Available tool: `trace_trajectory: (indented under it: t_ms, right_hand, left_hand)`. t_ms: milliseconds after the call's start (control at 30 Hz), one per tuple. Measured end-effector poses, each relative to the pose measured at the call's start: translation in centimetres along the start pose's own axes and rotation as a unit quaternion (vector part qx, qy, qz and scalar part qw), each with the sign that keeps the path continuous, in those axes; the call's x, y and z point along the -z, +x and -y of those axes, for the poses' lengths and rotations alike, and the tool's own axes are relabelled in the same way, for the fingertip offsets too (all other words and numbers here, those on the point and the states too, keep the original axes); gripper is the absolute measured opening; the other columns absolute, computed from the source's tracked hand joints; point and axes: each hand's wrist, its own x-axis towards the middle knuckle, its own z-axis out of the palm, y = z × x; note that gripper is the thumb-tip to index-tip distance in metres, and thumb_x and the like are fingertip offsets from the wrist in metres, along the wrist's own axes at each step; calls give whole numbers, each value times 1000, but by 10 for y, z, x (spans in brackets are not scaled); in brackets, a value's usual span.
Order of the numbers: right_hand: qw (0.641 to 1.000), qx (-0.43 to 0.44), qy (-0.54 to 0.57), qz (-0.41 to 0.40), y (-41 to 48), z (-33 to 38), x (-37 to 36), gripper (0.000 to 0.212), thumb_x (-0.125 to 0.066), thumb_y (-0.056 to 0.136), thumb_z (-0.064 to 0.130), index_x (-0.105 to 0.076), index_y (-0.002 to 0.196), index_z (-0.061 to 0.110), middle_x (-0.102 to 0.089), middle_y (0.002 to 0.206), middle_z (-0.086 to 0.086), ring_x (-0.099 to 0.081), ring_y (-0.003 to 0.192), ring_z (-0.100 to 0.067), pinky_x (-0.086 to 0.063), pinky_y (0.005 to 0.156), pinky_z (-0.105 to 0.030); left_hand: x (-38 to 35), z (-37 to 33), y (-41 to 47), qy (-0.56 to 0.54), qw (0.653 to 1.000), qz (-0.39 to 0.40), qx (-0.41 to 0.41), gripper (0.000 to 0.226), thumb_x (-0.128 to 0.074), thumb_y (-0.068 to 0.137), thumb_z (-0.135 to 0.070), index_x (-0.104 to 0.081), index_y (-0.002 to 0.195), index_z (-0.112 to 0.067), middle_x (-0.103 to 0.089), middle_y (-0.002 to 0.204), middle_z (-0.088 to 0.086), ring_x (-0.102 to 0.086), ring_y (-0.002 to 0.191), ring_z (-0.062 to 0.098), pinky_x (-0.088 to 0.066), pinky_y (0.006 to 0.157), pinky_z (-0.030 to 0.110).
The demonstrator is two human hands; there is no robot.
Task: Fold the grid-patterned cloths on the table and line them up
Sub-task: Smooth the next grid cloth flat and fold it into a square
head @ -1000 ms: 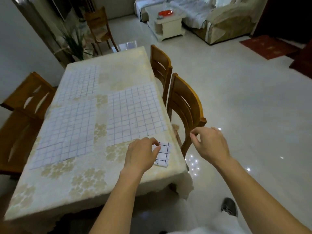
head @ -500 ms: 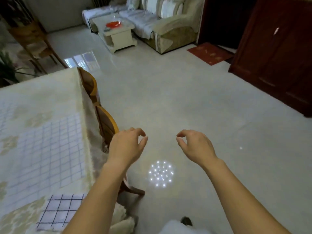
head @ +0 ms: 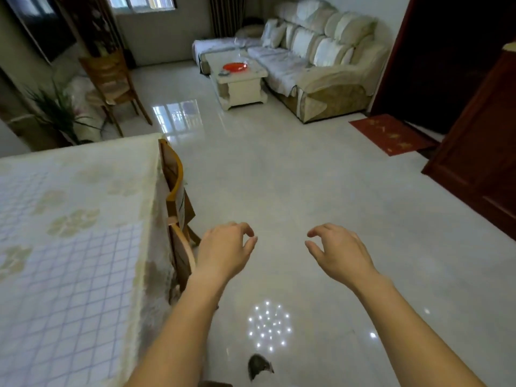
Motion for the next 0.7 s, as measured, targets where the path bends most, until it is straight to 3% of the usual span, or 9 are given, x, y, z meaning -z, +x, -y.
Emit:
trace_trajectory:
  t_ms: [133,233,433,600,700]
  right_hand:
    - [999,-34,-23,20,75,-19,27,35,-48,99,45,-61,127,27,-62,128,6,-59,114,-18,-43,95,-33]
    - [999,-45,11,-16,136,-19,38,34,-51,99,43,-62,125,25,-64,125,4,-60,112,-19,-48,93,-35]
    - [998,14,60,15,229,19,6,32,-51,98,44,-65,121,26,-65,120,6,-62,108,-17,-49,92,-34]
    - [993,71,76,51,327,40,-20,34,-51,99,43,-64,124,25,-65,123,5,-61,110,-18,-48,95,-35]
    - [987,106,97,67,400,50,-35,34,-51,99,43,-64,123,24,-65,123,3,-60,113,-19,-47,97,-36]
  left_hand:
    - [0,-1,76,-49,999,12,0,33,-47,102,-51,-66,123,-33,-70,117,-9,-64,106,12,-48,103,39]
    - [3,13,129,-46,999,13,0,33,-47,102,-52,-65,122,-34,-70,115,-9,-64,105,12,-48,103,39]
    - [5,58,191,-51,998,5,27,33,-47,101,-53,-66,121,-33,-70,114,-12,-64,104,9,-49,98,36]
    - [-2,106,242,-46,994,18,94,33,-48,99,-57,-64,120,-37,-69,113,-17,-66,92,4,-54,91,34]
    - [-6,129,287,-38,989,44,134,33,-48,99,-57,-62,121,-38,-66,116,-18,-65,98,4,-56,84,31]
